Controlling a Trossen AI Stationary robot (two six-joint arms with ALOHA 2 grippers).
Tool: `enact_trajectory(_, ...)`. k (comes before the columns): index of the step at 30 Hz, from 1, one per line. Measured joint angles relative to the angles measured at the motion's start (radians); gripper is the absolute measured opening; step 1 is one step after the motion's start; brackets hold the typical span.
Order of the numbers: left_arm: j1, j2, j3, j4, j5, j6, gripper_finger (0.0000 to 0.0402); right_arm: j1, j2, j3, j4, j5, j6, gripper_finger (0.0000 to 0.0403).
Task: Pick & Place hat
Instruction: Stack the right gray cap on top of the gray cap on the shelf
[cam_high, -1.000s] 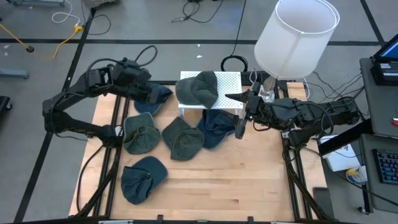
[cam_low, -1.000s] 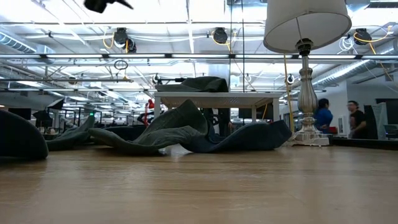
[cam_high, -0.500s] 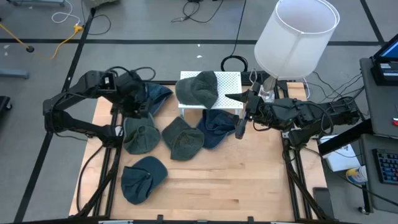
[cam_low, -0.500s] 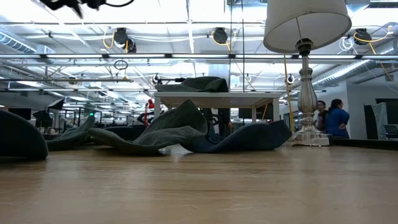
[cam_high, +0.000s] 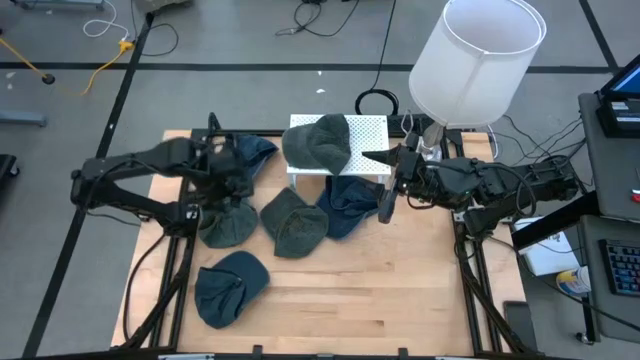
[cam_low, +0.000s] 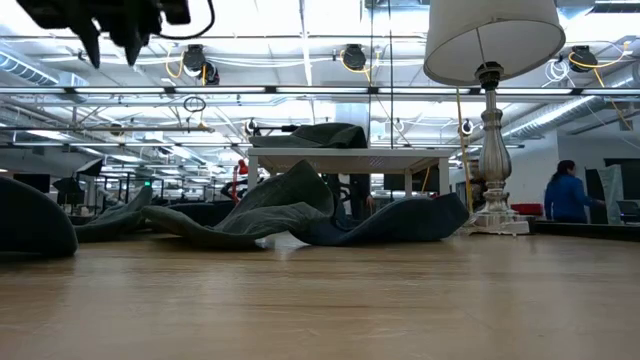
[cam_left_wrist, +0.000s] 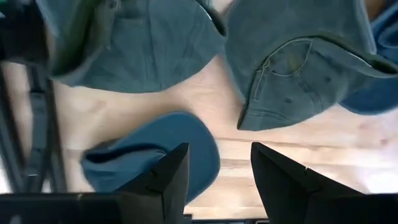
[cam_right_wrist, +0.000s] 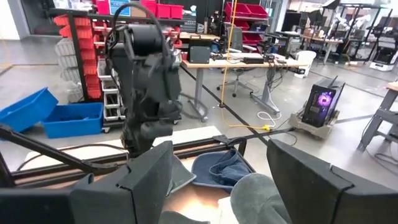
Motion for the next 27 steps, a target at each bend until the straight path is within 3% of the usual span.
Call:
enact_trajectory(13,-0.077,-0.001,-0.288,0.464,-0.050,-0.307,0.0177,0.000,0.000,0.000,-0.004,0.000,-0.061,0.0254)
enact_trajectory(22,-0.171,-0.001,-0.476,0.711,-0.127,-0.508,0.0177,0.000,0.000,0.000,-0.065,0.000,-0.064,0.0254)
enact_trajectory(27,-0.226,-0.001,-0.570,0.848,-0.229,-0.602,0.0177,0.000,0.000,0.000,-0.122,0.000,-0.063,0.0254)
